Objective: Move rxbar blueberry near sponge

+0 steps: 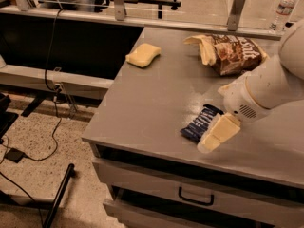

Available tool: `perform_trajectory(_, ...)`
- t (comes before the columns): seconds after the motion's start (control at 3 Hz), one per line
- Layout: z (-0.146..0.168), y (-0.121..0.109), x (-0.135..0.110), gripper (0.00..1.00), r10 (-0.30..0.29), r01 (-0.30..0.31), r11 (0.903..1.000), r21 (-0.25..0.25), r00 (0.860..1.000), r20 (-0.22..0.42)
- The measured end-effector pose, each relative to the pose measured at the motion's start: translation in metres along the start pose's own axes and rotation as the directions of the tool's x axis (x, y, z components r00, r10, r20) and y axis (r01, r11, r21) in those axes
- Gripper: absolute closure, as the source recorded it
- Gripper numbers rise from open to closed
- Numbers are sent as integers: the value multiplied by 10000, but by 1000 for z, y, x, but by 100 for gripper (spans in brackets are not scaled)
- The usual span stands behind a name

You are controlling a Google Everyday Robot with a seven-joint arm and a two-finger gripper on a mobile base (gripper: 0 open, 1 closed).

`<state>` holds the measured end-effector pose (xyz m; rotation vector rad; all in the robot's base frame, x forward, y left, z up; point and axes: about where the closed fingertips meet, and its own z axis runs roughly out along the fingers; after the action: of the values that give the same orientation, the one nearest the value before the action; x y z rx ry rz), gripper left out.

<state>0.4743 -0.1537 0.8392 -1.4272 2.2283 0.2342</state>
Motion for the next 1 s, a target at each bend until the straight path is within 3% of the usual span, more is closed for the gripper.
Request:
perform_trajectory(0.33,13,2,-2,12,-42,44,10000,83,9996,-266)
perform_trajectory(0.67,22,5,-3,43,-27,42,9998,208,9973,-729)
perform_trajectory(1.0,17,4,-6,65,-27,42,9998,208,9973,-729)
